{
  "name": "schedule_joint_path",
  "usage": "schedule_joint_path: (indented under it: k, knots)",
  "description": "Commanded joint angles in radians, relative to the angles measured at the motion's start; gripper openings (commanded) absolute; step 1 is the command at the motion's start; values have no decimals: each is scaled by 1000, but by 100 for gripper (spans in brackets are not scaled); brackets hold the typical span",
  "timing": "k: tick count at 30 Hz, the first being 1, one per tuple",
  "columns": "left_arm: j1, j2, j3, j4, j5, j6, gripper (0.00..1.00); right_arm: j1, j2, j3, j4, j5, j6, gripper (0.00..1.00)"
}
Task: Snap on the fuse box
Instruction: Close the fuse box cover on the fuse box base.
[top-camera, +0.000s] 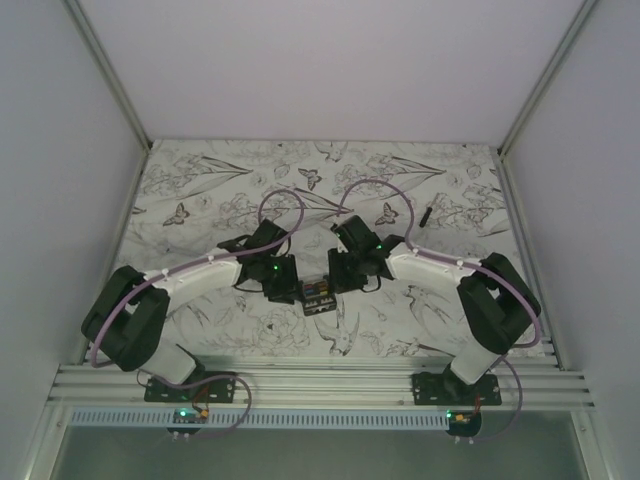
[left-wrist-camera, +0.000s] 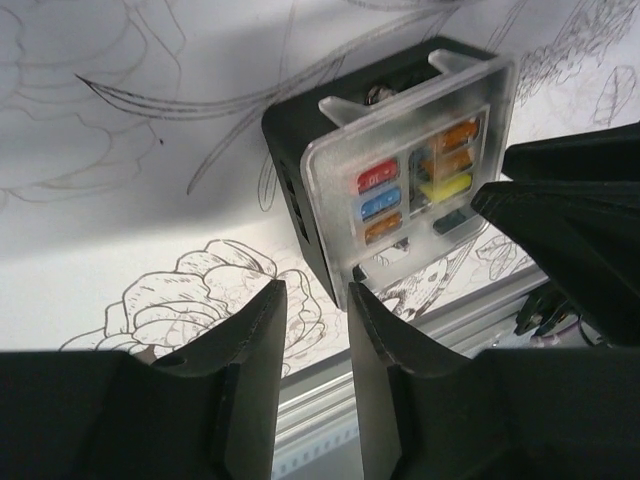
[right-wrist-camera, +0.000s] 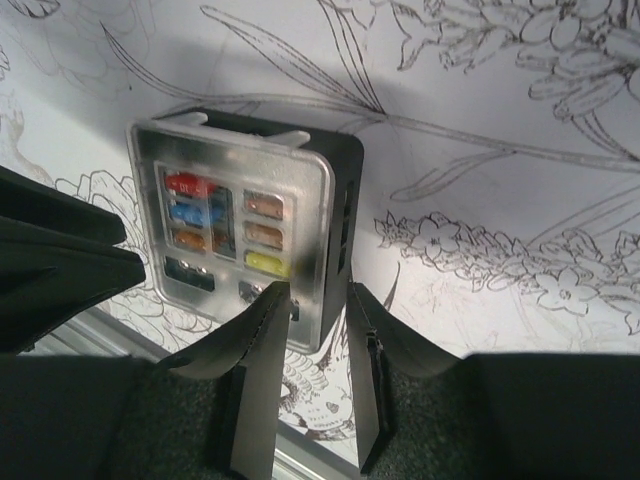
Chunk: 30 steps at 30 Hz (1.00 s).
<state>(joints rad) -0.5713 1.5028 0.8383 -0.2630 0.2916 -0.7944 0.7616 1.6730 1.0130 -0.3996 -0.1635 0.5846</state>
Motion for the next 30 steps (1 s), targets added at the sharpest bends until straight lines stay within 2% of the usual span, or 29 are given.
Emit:
schedule_joint_path:
  k: [1,11,21,30]
  knots:
    - [-33,-4,-19,-34,23,-14,34,7,-39,-30,16,-33,11,35]
    - [-68,41,9,-31,23,-15,31,16,-50,-60,20,-54,15,34]
    - [-74,100,0,-31,29,-27,23,22,-6,-67,6,-77,12,30]
    - [-92,77,1,-29,44,-27,22,24,11,-28,-4,-35,-4,28]
